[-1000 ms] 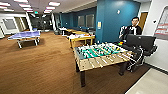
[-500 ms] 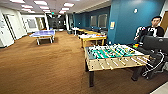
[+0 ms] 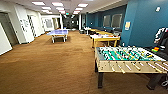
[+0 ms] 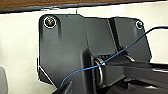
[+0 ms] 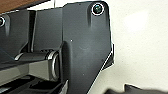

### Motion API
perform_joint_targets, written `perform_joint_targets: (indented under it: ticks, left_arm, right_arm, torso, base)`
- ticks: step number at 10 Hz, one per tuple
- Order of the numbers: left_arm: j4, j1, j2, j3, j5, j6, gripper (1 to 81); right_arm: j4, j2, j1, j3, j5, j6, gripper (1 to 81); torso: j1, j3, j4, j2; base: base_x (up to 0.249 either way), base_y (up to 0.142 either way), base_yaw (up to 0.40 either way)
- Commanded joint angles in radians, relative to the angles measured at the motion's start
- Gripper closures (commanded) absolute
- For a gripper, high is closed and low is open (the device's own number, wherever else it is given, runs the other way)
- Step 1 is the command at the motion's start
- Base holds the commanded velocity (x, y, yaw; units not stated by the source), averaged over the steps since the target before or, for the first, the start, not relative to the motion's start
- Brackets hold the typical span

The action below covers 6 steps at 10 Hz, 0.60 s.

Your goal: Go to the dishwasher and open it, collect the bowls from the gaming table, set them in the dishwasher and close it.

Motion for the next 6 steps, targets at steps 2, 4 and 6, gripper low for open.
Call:
perform_joint_targets:
  ticks: [2,4,6]
  left_arm:
    - [0.012,-0.041,-0.006,0.000,0.055,0.004,1.0]
    - [0.012,-0.041,-0.006,0.000,0.055,0.004,1.0]
    - [0.011,-0.041,-0.006,0.000,0.055,0.004,1.0]
  right_arm:
    - [0.070,-0.157,0.050,0.311,-0.085,-0.053,1.0]
    - [0.070,-0.154,0.048,0.299,-0.086,-0.053,1.0]
    - [0.070,-0.139,0.048,0.273,-0.086,-0.053,1.0]
  torso:
    - [0.000,0.000,0.000,0.000]
    - [0.000,0.000,0.000,0.000]
    - [0.000,0.000,0.000,0.000]
  base:
    - [0.000,0.000,0.346]
    - [0.000,0.000,0.280]
    - [0.000,0.000,0.146]
